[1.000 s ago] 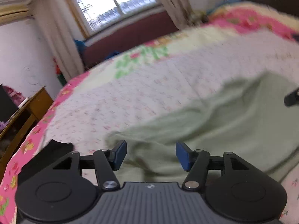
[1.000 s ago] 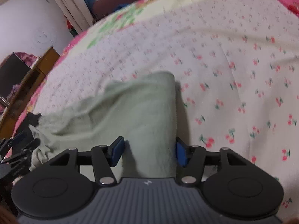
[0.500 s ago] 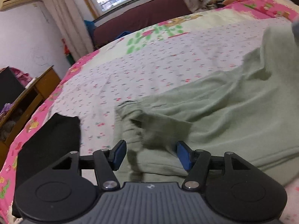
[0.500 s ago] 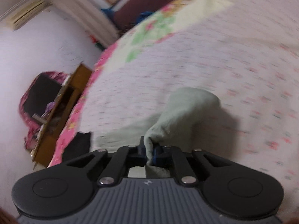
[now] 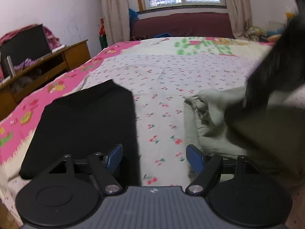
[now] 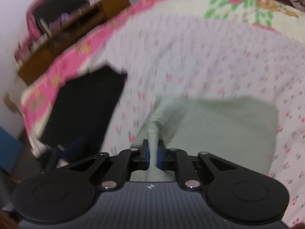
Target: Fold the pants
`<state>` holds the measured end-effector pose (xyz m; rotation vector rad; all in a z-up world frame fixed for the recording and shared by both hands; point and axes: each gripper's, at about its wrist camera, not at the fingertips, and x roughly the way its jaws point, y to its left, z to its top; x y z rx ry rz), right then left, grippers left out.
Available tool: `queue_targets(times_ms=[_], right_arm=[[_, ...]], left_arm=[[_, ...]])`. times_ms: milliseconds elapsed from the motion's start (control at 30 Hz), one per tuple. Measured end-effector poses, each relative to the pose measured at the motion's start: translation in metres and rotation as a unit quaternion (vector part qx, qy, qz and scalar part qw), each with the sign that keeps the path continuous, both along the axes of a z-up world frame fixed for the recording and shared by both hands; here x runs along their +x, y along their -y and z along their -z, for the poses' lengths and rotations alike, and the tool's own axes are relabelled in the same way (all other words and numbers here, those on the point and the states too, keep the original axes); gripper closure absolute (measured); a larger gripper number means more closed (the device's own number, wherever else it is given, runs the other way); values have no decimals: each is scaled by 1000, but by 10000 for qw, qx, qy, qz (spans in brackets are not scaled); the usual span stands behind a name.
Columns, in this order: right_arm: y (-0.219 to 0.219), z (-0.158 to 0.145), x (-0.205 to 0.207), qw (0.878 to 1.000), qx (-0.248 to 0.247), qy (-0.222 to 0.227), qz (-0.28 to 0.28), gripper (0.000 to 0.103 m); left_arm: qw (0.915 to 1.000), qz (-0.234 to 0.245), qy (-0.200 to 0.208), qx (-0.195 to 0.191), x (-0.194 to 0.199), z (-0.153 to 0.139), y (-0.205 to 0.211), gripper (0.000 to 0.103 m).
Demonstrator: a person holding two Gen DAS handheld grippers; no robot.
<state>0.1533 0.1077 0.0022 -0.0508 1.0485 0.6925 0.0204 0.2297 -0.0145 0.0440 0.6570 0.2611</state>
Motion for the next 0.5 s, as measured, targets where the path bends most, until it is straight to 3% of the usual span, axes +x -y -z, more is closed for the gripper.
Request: queue_targets(times_ms=[133, 233, 267, 500], right_arm=[[1, 6, -6, 10000, 60, -34, -1, 86], [1, 6, -2, 9999, -121, 99, 33, 77], [3, 5, -6, 9998, -123, 136, 52, 73], [-7, -11, 15, 9990, -190, 389, 52, 70]], left_arm=[[9991, 4, -2, -422, -6, 1, -9, 16], [9979, 133, 70, -635, -12, -3, -7, 16], [9976, 191, 145, -648, -14, -6, -5, 16], [9953, 629, 465, -572, -37, -37, 5, 15]])
